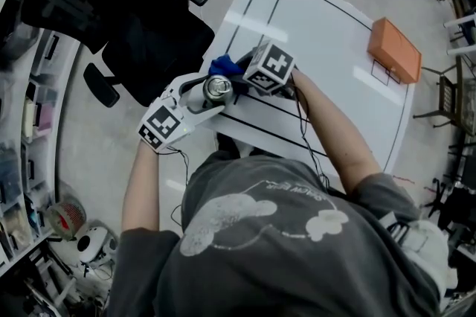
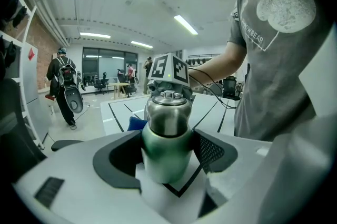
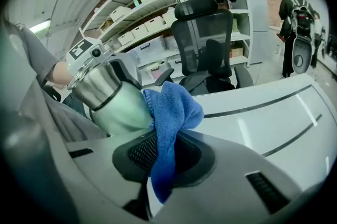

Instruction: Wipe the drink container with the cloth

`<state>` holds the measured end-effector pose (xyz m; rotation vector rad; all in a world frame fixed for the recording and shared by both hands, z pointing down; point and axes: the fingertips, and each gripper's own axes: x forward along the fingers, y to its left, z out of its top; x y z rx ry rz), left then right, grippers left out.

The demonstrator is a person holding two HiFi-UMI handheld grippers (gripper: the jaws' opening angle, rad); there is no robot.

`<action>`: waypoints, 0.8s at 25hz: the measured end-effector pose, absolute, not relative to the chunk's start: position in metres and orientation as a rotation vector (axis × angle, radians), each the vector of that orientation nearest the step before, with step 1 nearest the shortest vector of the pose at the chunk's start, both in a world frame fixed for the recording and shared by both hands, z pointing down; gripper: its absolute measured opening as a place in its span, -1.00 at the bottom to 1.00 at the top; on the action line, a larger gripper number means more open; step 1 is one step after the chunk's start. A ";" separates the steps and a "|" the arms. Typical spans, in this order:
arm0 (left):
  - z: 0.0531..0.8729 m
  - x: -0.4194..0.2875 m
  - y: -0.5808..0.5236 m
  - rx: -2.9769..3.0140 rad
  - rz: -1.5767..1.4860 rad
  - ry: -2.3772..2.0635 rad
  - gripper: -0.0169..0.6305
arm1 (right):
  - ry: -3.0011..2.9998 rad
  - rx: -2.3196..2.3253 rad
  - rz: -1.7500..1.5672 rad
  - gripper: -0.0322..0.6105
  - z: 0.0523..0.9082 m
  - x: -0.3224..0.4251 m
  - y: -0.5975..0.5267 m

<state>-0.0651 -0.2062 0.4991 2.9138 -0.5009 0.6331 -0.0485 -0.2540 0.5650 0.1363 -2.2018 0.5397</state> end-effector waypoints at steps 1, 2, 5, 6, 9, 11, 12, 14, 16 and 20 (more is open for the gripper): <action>0.499 -0.065 -0.206 2.911 0.637 -0.510 0.01 | -2.206 0.146 0.549 -0.73 0.565 -0.049 -0.254; 0.499 -0.066 -0.206 2.907 0.641 -0.524 0.01 | -2.210 0.158 0.555 -0.73 0.565 -0.048 -0.254; 0.498 -0.067 -0.206 2.892 0.648 -0.607 0.01 | -2.225 0.206 0.549 -0.73 0.564 -0.046 -0.254; 0.498 -0.067 -0.205 2.883 0.647 -0.646 0.01 | -2.230 0.223 0.543 -0.73 0.563 -0.045 -0.253; 0.498 -0.072 -0.204 2.831 0.623 -0.782 0.01 | -2.255 0.266 0.543 -0.73 0.559 -0.043 -0.252; 0.497 -0.076 -0.204 2.785 0.590 -0.880 0.01 | -2.278 0.290 0.569 -0.72 0.555 -0.040 -0.250; 0.495 -0.078 -0.203 2.760 0.558 -0.927 0.01 | -2.289 0.306 0.580 -0.72 0.552 -0.038 -0.249; 0.486 -0.083 -0.201 2.706 0.461 -1.017 0.01 | -2.308 0.337 0.578 -0.72 0.544 -0.033 -0.247; 0.476 -0.089 -0.201 2.649 0.382 -1.117 0.01 | -2.315 0.352 0.566 -0.72 0.540 -0.026 -0.242; 0.471 -0.095 -0.197 2.487 0.368 -1.326 0.01 | -2.343 0.354 0.570 -0.72 0.532 -0.017 -0.231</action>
